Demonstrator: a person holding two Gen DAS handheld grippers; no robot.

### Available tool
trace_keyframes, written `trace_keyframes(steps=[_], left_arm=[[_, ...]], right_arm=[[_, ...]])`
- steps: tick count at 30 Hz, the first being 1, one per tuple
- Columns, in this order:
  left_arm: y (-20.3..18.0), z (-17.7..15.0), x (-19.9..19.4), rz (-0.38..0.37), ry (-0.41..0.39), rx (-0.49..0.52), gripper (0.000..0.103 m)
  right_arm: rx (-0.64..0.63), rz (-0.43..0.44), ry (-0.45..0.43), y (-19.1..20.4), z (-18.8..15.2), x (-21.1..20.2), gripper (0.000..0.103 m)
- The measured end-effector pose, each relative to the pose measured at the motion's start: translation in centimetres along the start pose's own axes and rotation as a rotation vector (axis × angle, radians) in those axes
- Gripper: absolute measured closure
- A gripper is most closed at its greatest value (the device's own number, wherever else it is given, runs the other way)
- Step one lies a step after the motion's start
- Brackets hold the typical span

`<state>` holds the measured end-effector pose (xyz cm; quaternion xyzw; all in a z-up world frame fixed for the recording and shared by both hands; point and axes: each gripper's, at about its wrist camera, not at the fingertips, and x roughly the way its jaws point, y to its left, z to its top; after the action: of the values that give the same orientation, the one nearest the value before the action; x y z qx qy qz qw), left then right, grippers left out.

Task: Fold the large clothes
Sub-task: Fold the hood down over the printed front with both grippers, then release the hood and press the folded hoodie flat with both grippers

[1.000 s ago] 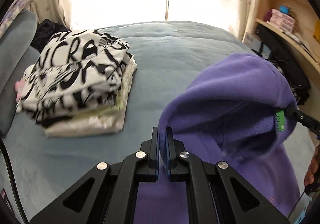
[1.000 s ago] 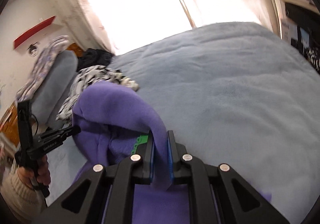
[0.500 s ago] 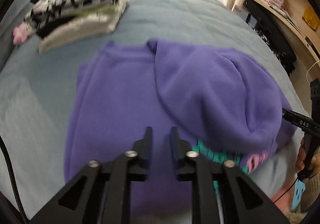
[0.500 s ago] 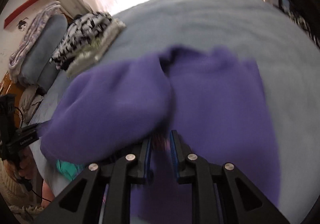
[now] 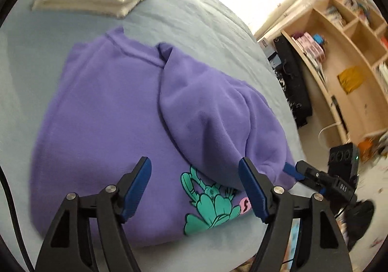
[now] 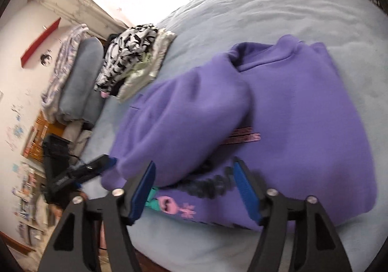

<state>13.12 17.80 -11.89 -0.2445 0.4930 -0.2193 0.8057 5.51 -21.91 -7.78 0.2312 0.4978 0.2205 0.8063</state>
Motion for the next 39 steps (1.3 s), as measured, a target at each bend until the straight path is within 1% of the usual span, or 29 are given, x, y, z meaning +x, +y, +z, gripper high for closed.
trace_keyframes(steps=[3,5,8,10,12,13,14,15,16,18,19,20,22,24,25,26,27,29,31,32,34,36,37,39], left_arm=[[1.0,0.1,1.8,-0.027,0.011,-0.048,0.030],[1.2,0.6,2.7,-0.027,-0.005,-0.049,0.029],[1.1,1.0,3.6,-0.045,-0.042,-0.038,0.026],[0.8,1.6,4.4,-0.066,-0.056,-0.033,0.026],[0.3,2.1,5.2,-0.099,-0.075,-0.041,0.026],[0.0,2.3,5.3,-0.115,-0.083,-0.045,0.027],[-0.5,2.4,5.4,-0.133,-0.095,-0.048,0.036],[-1.0,2.5,5.3,-0.136,-0.105,-0.047,0.057],[-1.8,2.7,5.2,-0.120,-0.116,-0.037,0.076],[-2.5,2.7,4.5,-0.106,-0.123,-0.033,0.084],[-3.0,2.7,4.2,-0.071,-0.118,-0.028,0.087],[-3.7,2.7,4.0,-0.008,-0.096,-0.012,0.092],[-4.2,2.5,3.6,0.063,-0.054,0.003,0.092],[-4.1,1.8,4.0,0.188,-0.006,0.019,0.092],[-3.7,1.4,4.6,0.222,0.016,0.021,0.091],[-3.3,1.2,5.1,0.231,0.031,0.015,0.091],[-2.8,1.0,5.8,0.238,0.046,0.000,0.089],[-2.3,0.8,6.3,0.230,0.039,-0.013,0.086],[-2.7,0.9,6.3,0.230,0.028,0.005,0.083],[-3.1,0.9,6.1,0.240,0.021,0.026,0.081],[-3.8,1.0,5.6,0.279,-0.003,0.063,0.066],[-4.5,1.1,4.8,0.307,-0.027,0.090,0.059],[-4.9,1.0,4.1,0.322,-0.044,0.109,0.057],[-5.0,0.8,3.0,0.349,-0.073,0.135,0.057]], right_arm=[[0.032,0.034,0.015,0.2,0.5,1.5,0.035],[0.049,0.045,0.025,0.2,0.8,2.5,0.035],[0.083,0.069,0.029,0.0,1.2,4.2,0.035],[0.097,0.088,0.014,-0.2,1.4,5.0,0.035],[0.092,0.090,-0.006,-0.1,1.5,5.4,0.035],[0.089,0.083,-0.013,0.0,1.5,5.6,0.038],[0.081,0.074,-0.016,0.2,1.6,5.7,0.048],[0.073,0.072,-0.014,0.3,1.6,5.8,0.054],[0.068,0.070,-0.009,0.5,1.6,5.9,0.064],[0.063,0.044,-0.009,1.1,1.8,5.7,0.073],[0.068,0.042,-0.009,1.1,1.8,5.5,0.075],[0.082,0.043,-0.006,1.2,1.8,5.3,0.078],[0.115,0.034,0.013,0.9,1.4,5.0,0.080],[0.127,0.000,0.033,0.7,0.7,4.9,0.082],[0.127,-0.030,0.043,0.4,0.2,5.0,0.082],[0.126,-0.073,0.060,0.0,-0.4,5.5,0.082],[0.130,-0.090,0.075,-0.6,-1.0,5.9,0.082],[0.161,-0.080,0.086,-1.9,-2.1,6.9,0.084],[0.161,-0.062,0.059,-2.1,-2.5,6.7,0.084],[0.150,-0.063,0.055,-1.9,-2.5,6.5,0.081],[0.127,-0.079,0.058,-1.4,-2.5,6.3,0.078],[0.103,-0.108,0.067,-0.9,-2.3,5.8,0.072],[0.089,-0.125,0.071,-0.6,-2.2,5.4,0.070],[0.051,-0.160,0.063,0.3,-1.9,4.5,0.069]])
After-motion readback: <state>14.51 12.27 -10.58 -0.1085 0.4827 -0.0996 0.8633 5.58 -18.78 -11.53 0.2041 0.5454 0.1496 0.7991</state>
